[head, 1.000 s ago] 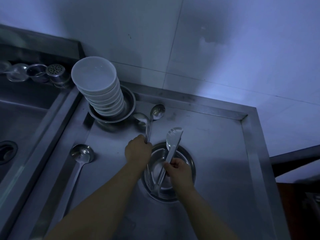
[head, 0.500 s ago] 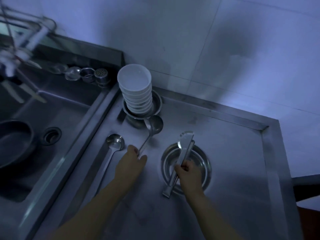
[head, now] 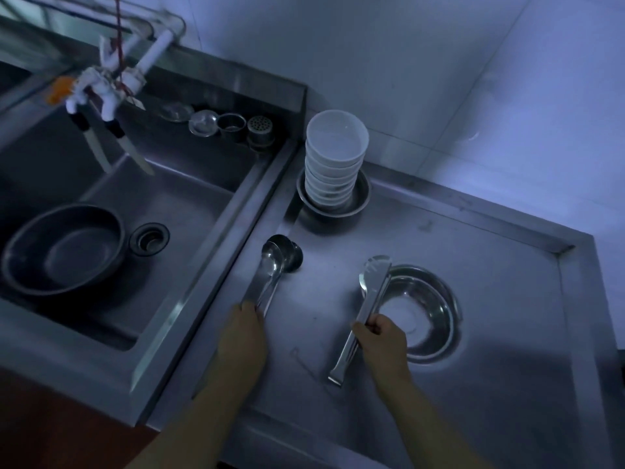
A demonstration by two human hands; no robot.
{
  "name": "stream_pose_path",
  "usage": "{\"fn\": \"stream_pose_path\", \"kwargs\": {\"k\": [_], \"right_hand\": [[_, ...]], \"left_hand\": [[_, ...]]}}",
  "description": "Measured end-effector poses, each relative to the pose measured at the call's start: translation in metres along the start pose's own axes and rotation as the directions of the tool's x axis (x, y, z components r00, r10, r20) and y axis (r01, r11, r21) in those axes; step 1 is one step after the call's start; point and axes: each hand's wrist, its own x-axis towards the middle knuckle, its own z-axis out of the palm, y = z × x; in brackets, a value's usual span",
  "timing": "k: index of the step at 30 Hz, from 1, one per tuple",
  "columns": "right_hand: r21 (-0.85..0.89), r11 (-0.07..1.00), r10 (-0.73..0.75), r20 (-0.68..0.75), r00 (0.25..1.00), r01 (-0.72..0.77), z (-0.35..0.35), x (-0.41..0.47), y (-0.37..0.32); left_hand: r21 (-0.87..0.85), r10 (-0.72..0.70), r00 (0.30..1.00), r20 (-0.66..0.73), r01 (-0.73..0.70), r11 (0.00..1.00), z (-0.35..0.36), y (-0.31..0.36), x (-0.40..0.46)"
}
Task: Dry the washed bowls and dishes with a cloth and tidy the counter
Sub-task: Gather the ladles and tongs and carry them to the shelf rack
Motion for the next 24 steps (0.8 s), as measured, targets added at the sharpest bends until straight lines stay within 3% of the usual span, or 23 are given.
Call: {"fn": "stream_pose_path", "kwargs": {"k": [6, 10, 16, 24], "right_hand": [[-0.013, 1.000, 0.008, -0.017, 1.000, -0.008, 0.018, -0.010, 0.003], [-0.034, 0.999, 0.015, 0.002, 1.000, -0.015, 0.027, -0.015, 0.007], [-0.044, 0.999, 0.023, 0.004, 1.000, -0.023, 0.036, -0.022, 0.010], [-0.194, 0.981, 0.013, -0.030, 0.999, -0.018, 0.036, -0.038, 0.010]], "left_hand": [[0.150, 0.042, 0.993, 0.106, -0.058, 0.987, 0.009, -0.009, 0.010], [0.112, 0.019, 0.992, 0.123, -0.033, 0.993, 0.010, -0.007, 0.020], [0.171, 0.073, 0.976, 0.205, -0.109, 0.979, 0.011, -0.007, 0.024], [0.293, 0.155, 0.953, 0.259, -0.231, 0.928, 0.004, -0.009, 0.016]]}}
